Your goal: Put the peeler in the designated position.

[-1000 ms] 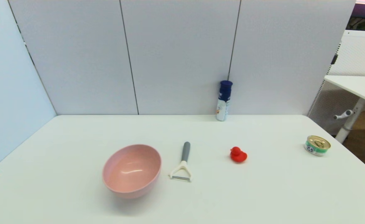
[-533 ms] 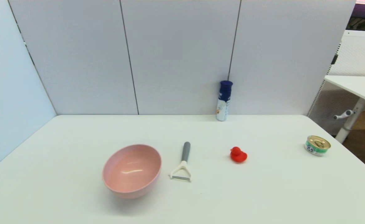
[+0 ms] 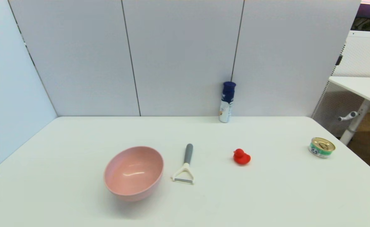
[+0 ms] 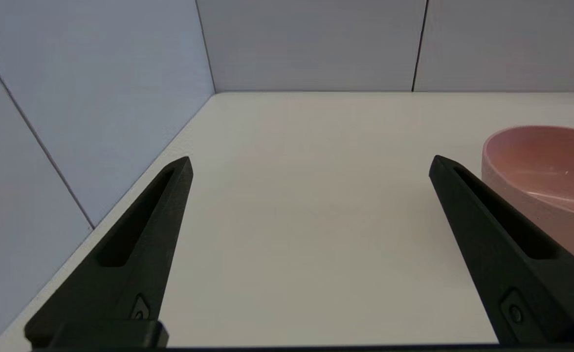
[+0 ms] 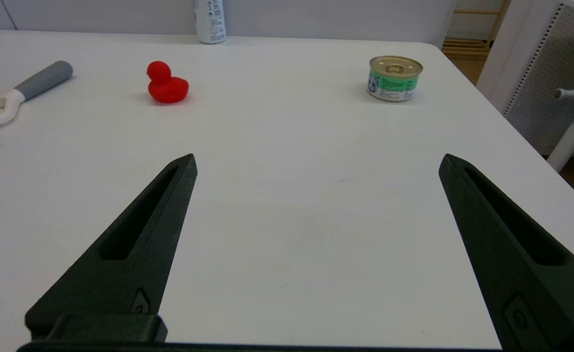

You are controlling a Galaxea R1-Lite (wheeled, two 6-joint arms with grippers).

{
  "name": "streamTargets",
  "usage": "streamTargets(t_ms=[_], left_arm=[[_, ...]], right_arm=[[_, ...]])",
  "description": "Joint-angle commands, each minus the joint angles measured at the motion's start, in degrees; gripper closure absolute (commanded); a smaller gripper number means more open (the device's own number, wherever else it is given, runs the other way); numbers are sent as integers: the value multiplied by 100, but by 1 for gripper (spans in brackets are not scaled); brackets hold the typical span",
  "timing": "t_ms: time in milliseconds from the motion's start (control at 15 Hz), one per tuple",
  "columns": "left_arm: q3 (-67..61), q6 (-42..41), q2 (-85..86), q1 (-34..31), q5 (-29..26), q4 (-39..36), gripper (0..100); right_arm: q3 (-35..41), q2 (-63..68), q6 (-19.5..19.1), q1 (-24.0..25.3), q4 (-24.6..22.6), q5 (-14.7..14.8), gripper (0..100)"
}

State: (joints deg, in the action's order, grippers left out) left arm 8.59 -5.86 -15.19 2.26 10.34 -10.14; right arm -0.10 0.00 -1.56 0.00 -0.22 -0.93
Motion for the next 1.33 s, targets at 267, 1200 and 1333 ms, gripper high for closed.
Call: streamTargets(t_ms=[267,1200,1333], left_arm=[[-824,6,1106,-226,-243,241,0],[-859,894,1510,-234,-902,997,0],[-859,894,1519,-234,-902,997,0]], right_arm=[[1,0,-11,0,-4,-4,0],[1,0,-2,0,-4,-4,0],[1,9,-2,0,-4,-4,0]])
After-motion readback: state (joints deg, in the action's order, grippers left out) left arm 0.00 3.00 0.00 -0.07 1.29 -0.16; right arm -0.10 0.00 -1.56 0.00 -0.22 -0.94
